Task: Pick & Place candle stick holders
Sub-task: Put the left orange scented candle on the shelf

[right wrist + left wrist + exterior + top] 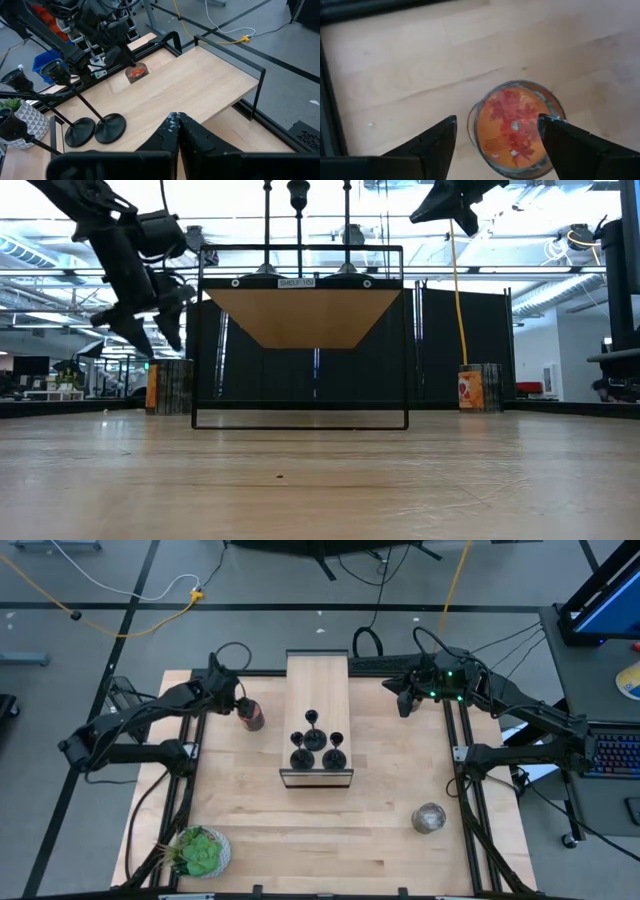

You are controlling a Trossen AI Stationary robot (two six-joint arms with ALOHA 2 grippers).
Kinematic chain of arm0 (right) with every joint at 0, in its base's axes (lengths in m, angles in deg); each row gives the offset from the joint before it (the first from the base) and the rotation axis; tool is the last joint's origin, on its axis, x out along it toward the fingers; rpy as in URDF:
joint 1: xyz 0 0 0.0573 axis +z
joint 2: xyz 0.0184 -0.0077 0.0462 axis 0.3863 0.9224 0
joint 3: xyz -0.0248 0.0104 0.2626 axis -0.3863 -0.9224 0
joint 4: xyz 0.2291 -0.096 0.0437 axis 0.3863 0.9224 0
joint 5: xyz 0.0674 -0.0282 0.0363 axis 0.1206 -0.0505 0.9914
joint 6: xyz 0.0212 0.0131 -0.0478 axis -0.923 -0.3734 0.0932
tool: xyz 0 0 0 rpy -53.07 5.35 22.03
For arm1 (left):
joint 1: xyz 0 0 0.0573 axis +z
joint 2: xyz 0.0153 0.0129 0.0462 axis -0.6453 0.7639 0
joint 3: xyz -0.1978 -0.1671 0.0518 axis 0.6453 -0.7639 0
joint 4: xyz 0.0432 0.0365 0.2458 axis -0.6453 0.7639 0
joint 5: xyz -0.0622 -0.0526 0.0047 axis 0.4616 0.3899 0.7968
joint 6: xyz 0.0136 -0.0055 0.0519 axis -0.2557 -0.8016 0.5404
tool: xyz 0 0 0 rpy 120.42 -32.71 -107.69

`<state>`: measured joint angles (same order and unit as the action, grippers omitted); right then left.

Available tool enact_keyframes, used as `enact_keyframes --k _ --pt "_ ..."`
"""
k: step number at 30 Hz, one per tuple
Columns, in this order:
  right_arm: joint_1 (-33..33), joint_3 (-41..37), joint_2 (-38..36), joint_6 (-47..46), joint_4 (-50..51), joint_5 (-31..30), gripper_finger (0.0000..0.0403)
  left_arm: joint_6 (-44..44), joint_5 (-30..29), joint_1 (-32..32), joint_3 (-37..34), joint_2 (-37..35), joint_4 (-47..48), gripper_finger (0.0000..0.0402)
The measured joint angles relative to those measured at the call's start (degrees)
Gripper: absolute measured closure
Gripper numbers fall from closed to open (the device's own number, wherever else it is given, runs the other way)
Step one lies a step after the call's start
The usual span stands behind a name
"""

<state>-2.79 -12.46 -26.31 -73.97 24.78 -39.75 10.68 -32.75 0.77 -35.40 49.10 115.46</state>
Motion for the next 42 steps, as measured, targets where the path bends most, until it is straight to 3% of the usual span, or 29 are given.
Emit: enact_keyframes --k 15,26,42 --pt "0.0 0.0 0.0 0.24 0.0 1.49 0.0403 -5.84 0.61 0.29 0.15 9.05 -0.4 0.0126" --pt "0.0 0.0 0.0 0.48 0.02 1.51 0.0403 -7.89 1.29 0.33 0.15 9.25 -1.45 0.0267" --pt "0.0 0.0 0.0 0.46 0.04 1.51 0.0403 -5.52 0.98 0.32 0.07 9.27 -3.12 0.0394"
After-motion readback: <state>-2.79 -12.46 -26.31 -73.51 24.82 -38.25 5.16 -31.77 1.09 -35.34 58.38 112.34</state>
